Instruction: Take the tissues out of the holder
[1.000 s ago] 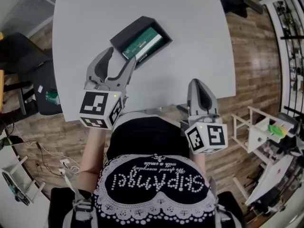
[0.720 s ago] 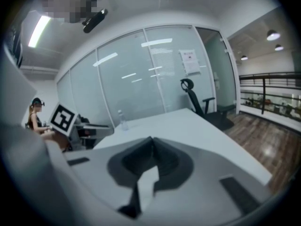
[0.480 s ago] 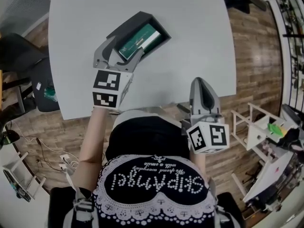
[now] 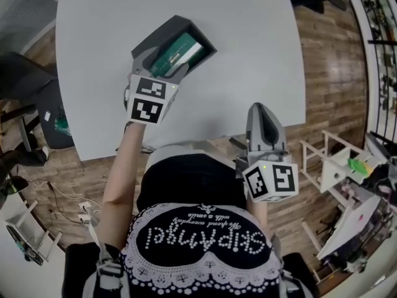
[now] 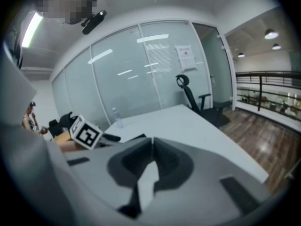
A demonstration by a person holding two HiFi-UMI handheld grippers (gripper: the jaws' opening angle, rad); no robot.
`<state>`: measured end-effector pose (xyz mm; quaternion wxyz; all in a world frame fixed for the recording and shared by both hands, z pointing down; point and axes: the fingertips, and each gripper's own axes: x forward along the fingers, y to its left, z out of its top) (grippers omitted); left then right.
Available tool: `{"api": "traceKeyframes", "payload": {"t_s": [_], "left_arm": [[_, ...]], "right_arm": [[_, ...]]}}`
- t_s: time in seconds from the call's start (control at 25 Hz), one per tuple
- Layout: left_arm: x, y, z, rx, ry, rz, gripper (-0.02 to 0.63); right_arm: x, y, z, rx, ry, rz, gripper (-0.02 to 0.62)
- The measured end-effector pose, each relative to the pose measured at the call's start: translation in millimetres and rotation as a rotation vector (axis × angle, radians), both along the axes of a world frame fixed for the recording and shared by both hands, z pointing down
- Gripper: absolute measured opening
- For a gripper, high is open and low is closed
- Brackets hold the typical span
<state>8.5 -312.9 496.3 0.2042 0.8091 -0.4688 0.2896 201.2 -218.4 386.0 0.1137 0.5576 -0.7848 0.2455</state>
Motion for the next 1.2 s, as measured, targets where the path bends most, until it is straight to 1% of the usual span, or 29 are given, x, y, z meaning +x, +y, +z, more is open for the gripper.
{"api": "traceKeyframes", "payload": {"t_s": [0.24,0.44,0.76,0.88,1.08,1.2], "left_arm": [[5.6,-1.3,21.6,-0.069,-0.049,0.025,0.339],[5.8,2.7,44.8,-0.132,-0.054,0.017,0.339],[2.2,0.3,52.9,-0.165,-0.059,-0.013,0.339],[1.0,0.0,57.8,-0.201,-0.073,-0.026,0.339],[3.1,-1.2,60.4,-0.267,-0.066,-0.022,0.339],[-0.1,-5.1,57.7,-0.277,-0.080,-0.025,0.339]], "right_arm": [[4.8,-3.0,1.7,-0.019,0.002,0.006,0.034],[4.1,-2.1,6.5,-0.036,0.001,0.006,0.034],[1.2,2.2,11.8,-0.047,0.000,0.000,0.034],[-2.3,2.6,12.1,-0.046,-0.001,-0.008,0.034],[-7.0,4.9,10.9,-0.044,-0.001,-0.021,0.034],[-10.2,6.6,9.5,-0.039,-0.004,-0.027,0.034]]}}
